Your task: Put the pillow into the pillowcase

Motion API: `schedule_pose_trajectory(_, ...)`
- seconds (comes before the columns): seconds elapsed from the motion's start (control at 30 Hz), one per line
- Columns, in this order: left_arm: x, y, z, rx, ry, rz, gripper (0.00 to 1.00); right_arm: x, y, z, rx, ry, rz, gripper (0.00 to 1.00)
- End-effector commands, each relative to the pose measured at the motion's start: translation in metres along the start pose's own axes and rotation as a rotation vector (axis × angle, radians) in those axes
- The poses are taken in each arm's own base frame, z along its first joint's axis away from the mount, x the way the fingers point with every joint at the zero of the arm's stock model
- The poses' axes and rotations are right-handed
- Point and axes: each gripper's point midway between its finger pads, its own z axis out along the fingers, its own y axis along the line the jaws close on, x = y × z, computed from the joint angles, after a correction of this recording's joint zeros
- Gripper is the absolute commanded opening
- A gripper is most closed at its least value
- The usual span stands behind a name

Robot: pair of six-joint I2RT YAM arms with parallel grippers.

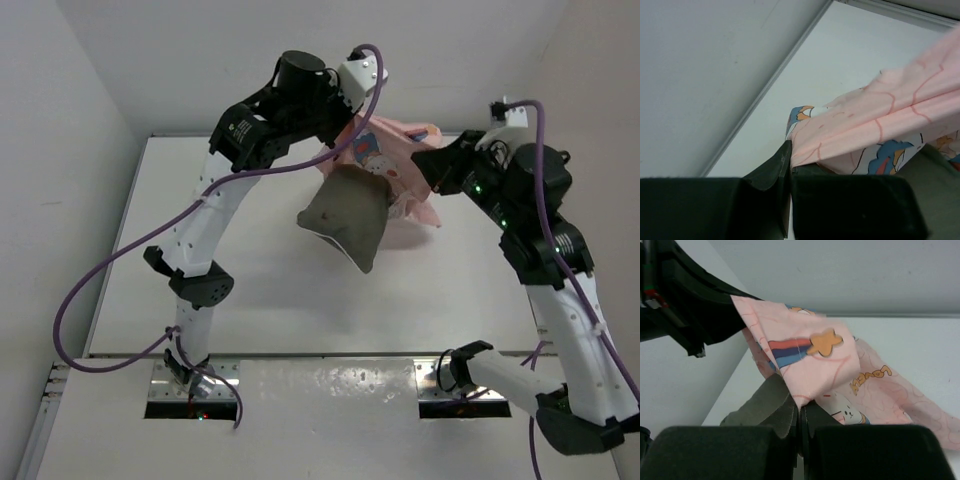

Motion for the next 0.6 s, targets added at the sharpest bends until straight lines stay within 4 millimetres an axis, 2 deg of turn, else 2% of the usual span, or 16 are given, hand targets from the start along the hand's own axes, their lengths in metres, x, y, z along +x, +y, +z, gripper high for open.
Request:
schedule_pose_trajectory(0.0,-0.005,0.014,-0.004,-0.049,-0.028,0.003,0.00,0.003,-0.020,0.003,0.076,-0.060,-0.011,0.00)
schedule_pose_trajectory(0.03,-0.001,0.008,0.006,-0.030,-0.021,-0.013,0.00,0.023,-0.033,0.005,0.132,0.026,0.003,0.00)
schedule_pose_trajectory(0.07,-0.003,0.007,0.007,-0.023,-0.033,-0.025,0.00,0.023,-0.038,0.005,0.175,0.047,0.021,0.00)
schedule_pose_trajectory(0.1,-0.008,0.007,0.006,-0.024,-0.051,-0.047,0.00,0.020,-0.029,0.005,0.148,0.068,0.018,0.00)
schedule_pose_trajectory(0.13,-0.014,0.009,0.006,-0.032,-0.072,-0.058,0.00,0.000,-0.009,0.002,0.089,0.043,0.009,0.00)
schedule_pose_trajectory(0.17,-0.031,0.012,-0.006,-0.030,-0.131,-0.064,0.00,-0.009,0.007,-0.002,0.040,0.019,-0.011,0.00)
schedule_pose_trajectory(0.23,-0.039,0.013,-0.013,-0.030,-0.158,-0.072,0.00,-0.036,0.029,-0.017,-0.026,-0.080,-0.024,0.00)
schedule_pose_trajectory(0.3,-0.028,0.010,-0.006,-0.024,-0.121,-0.066,0.00,-0.036,0.029,-0.022,-0.028,-0.103,-0.049,0.00)
schedule_pose_trajectory(0.33,-0.011,0.004,0.009,-0.009,-0.066,-0.065,0.00,-0.020,0.009,-0.016,0.044,-0.082,-0.057,0.00)
schedule_pose_trajectory(0.37,-0.001,0.001,0.017,-0.007,-0.037,-0.064,0.00,-0.009,-0.005,-0.014,0.094,-0.064,-0.081,0.00)
schedule_pose_trajectory(0.43,0.008,0.003,0.025,-0.032,-0.011,-0.069,0.00,0.020,-0.038,-0.010,0.224,0.031,-0.086,0.00)
schedule_pose_trajectory(0.47,0.004,0.006,0.022,-0.041,-0.022,-0.070,0.00,0.026,-0.036,-0.006,0.212,0.066,-0.069,0.00)
schedule_pose_trajectory(0.5,-0.008,0.014,0.012,-0.066,-0.059,-0.061,0.00,0.017,-0.022,-0.006,0.161,0.046,-0.069,0.00)
schedule_pose_trajectory(0.57,-0.020,0.028,-0.003,-0.125,-0.088,-0.051,0.00,0.002,-0.001,-0.011,0.074,-0.009,-0.068,0.00)
